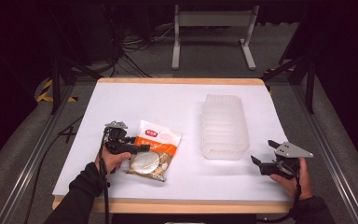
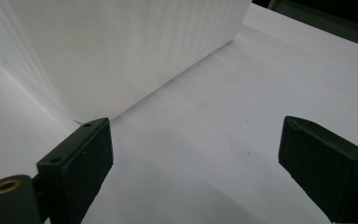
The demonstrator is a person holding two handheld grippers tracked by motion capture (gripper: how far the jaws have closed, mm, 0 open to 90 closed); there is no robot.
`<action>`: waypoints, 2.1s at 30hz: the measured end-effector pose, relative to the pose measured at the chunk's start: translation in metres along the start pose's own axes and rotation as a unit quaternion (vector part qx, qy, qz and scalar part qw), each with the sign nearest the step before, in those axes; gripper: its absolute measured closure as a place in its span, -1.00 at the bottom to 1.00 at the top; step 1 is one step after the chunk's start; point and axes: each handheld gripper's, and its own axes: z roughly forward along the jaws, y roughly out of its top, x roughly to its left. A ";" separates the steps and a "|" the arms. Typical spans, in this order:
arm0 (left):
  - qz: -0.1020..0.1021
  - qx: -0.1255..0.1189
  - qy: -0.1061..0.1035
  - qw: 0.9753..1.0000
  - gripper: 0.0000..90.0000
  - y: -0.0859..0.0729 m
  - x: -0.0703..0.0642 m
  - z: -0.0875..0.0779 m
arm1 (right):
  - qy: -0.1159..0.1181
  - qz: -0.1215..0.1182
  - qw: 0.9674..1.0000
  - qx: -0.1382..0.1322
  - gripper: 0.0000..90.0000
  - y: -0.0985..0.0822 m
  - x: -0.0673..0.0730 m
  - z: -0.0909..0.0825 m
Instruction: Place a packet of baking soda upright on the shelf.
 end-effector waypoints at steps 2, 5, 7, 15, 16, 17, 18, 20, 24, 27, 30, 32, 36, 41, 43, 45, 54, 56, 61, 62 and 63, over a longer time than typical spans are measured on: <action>0.003 -0.009 -0.003 1.000 -0.32 0.008 0.002 0.002 | 0.001 0.001 1.000 0.000 -0.76 0.000 0.000 0.000; 0.009 -0.011 -0.006 1.000 -0.30 0.019 0.005 0.007 | 0.002 0.002 1.000 0.001 -0.76 0.000 0.000 0.000; 0.017 -0.008 -0.009 1.000 -0.24 0.025 0.005 0.011 | 0.002 0.002 1.000 0.001 -0.76 0.000 0.000 0.000; 0.057 0.004 -0.023 0.998 0.22 0.047 0.005 0.023 | 0.003 0.003 1.000 0.000 -0.76 0.000 -0.001 0.000; 0.063 0.005 -0.019 0.998 0.37 0.049 0.003 0.024 | 0.003 0.003 1.000 0.000 -0.76 0.000 -0.001 0.000; 0.063 0.005 -0.019 0.998 0.50 0.049 0.003 0.024 | 0.003 0.003 1.000 0.000 -0.76 0.000 -0.001 0.000; 0.068 0.004 -0.014 0.998 0.50 0.050 0.002 0.024 | 0.003 0.004 1.000 -0.001 -0.76 0.000 -0.001 0.000; 0.086 -0.004 -0.012 0.996 0.88 0.053 -0.002 0.023 | 0.003 0.004 1.000 -0.001 -0.76 0.000 -0.001 0.000; 0.100 -0.014 -0.007 0.995 0.99 0.054 -0.006 0.016 | 0.003 0.005 1.000 -0.003 -0.76 0.000 -0.001 -0.001; 0.118 -0.038 -0.006 0.992 1.00 0.056 -0.017 0.002 | 0.003 0.006 1.000 -0.004 -0.76 0.000 -0.001 -0.001; 0.141 -0.057 -0.004 0.988 1.00 0.057 -0.032 -0.010 | 0.004 0.005 1.000 -0.005 -0.76 0.000 -0.001 -0.001; 0.148 -0.062 -0.003 0.987 1.00 0.057 -0.037 -0.014 | 0.004 0.005 1.000 -0.005 -0.76 0.000 -0.001 -0.001; 0.177 -0.096 0.003 0.980 1.00 0.057 -0.056 -0.031 | 0.003 0.005 1.000 -0.005 -0.76 0.000 -0.001 -0.001; 0.188 -0.132 0.014 0.973 1.00 0.058 -0.067 -0.044 | 0.004 0.005 1.000 -0.005 -0.76 0.000 -0.001 -0.001; 0.197 -0.152 0.017 0.968 1.00 0.065 -0.068 -0.048 | 0.003 0.004 1.000 -0.003 -0.76 0.000 -0.001 0.000; 0.199 -0.164 0.015 0.966 1.00 0.070 -0.070 -0.048 | 0.002 0.004 1.000 -0.002 -0.76 0.000 -0.001 0.000; 0.249 -0.175 0.011 0.953 1.00 0.098 -0.094 -0.036 | 0.003 0.006 1.000 -0.006 -0.76 0.000 -0.001 -0.001; 0.248 -0.177 0.007 0.952 1.00 0.101 -0.097 -0.035 | 0.003 0.006 1.000 -0.007 -0.76 -0.001 -0.001 -0.001; 0.250 -0.193 -0.003 0.949 1.00 0.118 -0.106 -0.032 | 0.004 0.005 1.000 -0.007 -0.76 -0.001 -0.001 -0.001; 0.255 -0.194 -0.006 0.947 1.00 0.122 -0.110 -0.031 | 0.003 0.005 1.000 -0.006 -0.76 -0.001 -0.001 -0.001; 0.255 -0.194 -0.006 0.947 1.00 0.122 -0.110 -0.031 | 0.003 0.005 1.000 -0.007 -0.76 -0.001 -0.001 -0.001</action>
